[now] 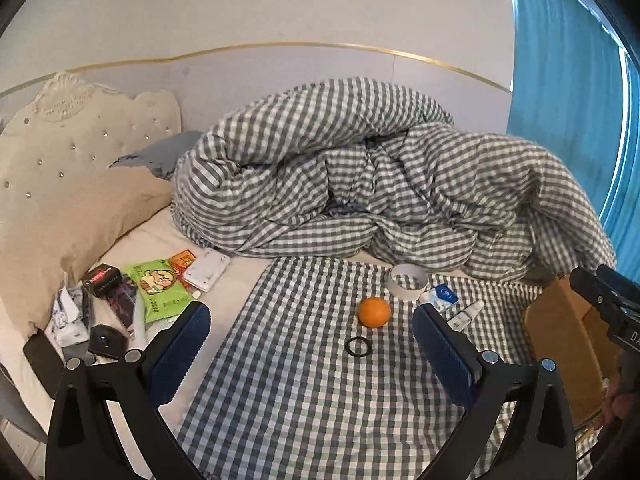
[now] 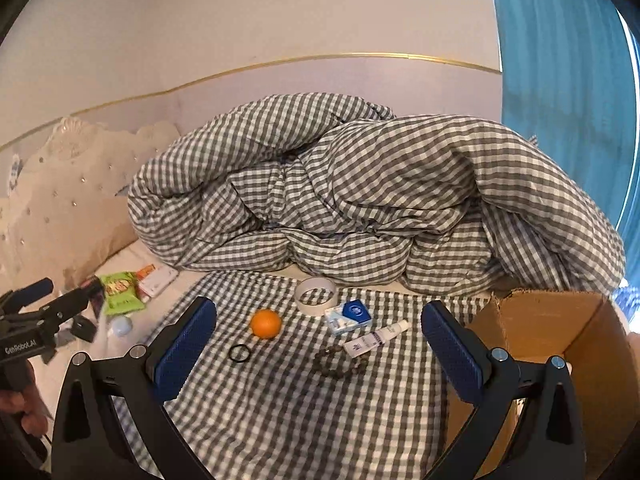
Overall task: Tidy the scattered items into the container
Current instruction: 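Move both tools back over the orange and hair tie on the sheet, then close the left tool on the orange while the right tool lowers onto the bead bracelet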
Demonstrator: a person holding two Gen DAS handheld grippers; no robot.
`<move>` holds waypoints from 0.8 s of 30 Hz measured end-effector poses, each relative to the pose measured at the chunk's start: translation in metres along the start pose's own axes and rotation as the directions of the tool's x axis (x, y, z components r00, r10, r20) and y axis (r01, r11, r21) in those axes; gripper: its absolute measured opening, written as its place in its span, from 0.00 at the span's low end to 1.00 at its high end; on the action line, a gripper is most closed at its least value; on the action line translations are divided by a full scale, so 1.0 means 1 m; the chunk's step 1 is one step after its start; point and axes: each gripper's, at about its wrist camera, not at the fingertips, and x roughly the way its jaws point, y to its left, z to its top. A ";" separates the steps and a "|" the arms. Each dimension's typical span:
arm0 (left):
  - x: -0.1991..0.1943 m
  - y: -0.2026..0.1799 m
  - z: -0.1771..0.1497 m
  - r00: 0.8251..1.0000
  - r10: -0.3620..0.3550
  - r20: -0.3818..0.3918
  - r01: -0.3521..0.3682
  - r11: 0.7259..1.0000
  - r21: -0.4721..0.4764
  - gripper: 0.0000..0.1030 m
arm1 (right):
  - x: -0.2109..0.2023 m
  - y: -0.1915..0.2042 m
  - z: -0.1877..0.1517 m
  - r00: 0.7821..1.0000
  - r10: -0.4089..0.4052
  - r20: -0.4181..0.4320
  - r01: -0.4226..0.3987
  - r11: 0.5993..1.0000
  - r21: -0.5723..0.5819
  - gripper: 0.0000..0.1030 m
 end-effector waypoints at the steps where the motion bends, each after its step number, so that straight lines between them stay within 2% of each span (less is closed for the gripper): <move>1: 0.006 -0.002 -0.001 1.000 -0.006 -0.002 0.006 1.000 0.005 1.00 | 0.005 -0.002 -0.002 1.000 -0.014 -0.002 0.014 1.000 -0.007 1.00; 8: 0.067 -0.034 -0.011 0.998 -0.068 -0.006 0.068 0.996 0.062 1.00 | 0.046 -0.028 -0.016 0.997 -0.057 -0.055 0.057 0.998 0.008 1.00; 18: 0.195 -0.075 -0.027 0.984 -0.061 -0.165 0.085 0.986 0.145 1.00 | 0.102 -0.061 -0.040 0.984 -0.086 -0.157 0.091 0.996 0.023 1.00; 24: 0.255 -0.083 -0.036 0.969 -0.072 -0.238 0.102 0.988 0.118 1.00 | 0.122 -0.072 -0.051 0.974 -0.094 -0.206 0.098 0.995 0.009 1.00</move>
